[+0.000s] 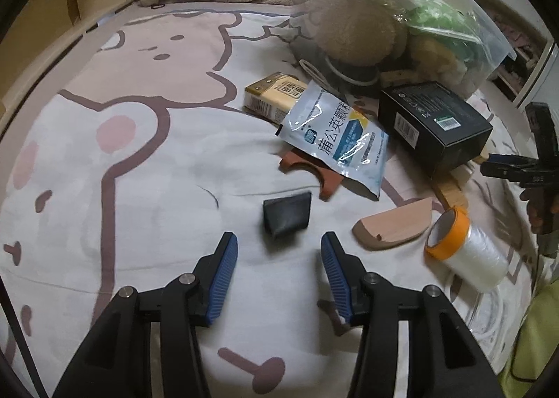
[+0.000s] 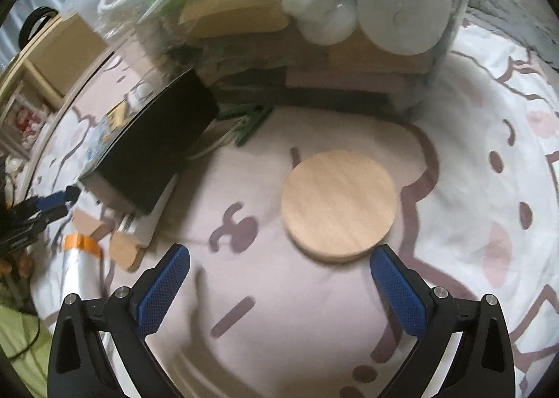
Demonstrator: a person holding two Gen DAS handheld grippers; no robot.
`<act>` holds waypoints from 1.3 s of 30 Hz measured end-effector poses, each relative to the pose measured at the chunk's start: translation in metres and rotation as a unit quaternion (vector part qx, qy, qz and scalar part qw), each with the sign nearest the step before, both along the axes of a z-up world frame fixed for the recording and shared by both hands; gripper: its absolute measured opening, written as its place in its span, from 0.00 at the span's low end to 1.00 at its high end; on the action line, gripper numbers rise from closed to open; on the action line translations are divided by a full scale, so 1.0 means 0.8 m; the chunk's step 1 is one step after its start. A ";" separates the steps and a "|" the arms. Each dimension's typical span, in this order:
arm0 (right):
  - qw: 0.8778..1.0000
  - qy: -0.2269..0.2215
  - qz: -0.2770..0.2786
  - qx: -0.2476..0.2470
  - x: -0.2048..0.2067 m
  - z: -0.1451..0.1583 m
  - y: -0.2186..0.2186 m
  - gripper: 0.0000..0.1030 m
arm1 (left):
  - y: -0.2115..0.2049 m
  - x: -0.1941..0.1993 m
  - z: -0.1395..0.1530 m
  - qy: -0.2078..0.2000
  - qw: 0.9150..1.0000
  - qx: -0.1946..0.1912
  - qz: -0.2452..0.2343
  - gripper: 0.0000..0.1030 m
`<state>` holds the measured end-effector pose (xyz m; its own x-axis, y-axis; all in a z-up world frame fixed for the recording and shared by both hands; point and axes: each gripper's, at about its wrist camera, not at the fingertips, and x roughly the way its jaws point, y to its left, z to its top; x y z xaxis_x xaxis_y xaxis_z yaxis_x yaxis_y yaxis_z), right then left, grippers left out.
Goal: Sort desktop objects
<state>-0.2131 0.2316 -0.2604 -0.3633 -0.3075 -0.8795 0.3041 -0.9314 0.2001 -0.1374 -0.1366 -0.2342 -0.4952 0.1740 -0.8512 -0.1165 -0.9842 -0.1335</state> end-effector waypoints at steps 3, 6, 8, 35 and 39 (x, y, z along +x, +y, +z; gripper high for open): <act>1.000 0.006 -0.015 0.018 0.006 0.000 -0.006 1.00 | -0.001 -0.004 -0.003 -0.004 1.000 0.011 0.007 0.48; 0.999 0.005 -0.022 0.037 0.007 -0.002 -0.012 0.93 | -0.002 -0.007 -0.004 -0.003 1.000 0.018 0.010 0.48; 0.999 0.007 -0.029 0.045 0.002 -0.003 -0.012 0.92 | -0.001 -0.009 -0.004 -0.004 1.000 0.021 0.011 0.48; 0.998 -0.009 -0.043 0.045 0.006 0.005 -0.022 0.67 | 0.008 -0.021 -0.006 0.005 1.000 0.003 0.014 0.26; 0.998 -0.012 -0.044 0.044 0.009 0.006 -0.024 0.67 | 0.005 -0.020 -0.004 0.011 1.000 0.005 0.018 0.26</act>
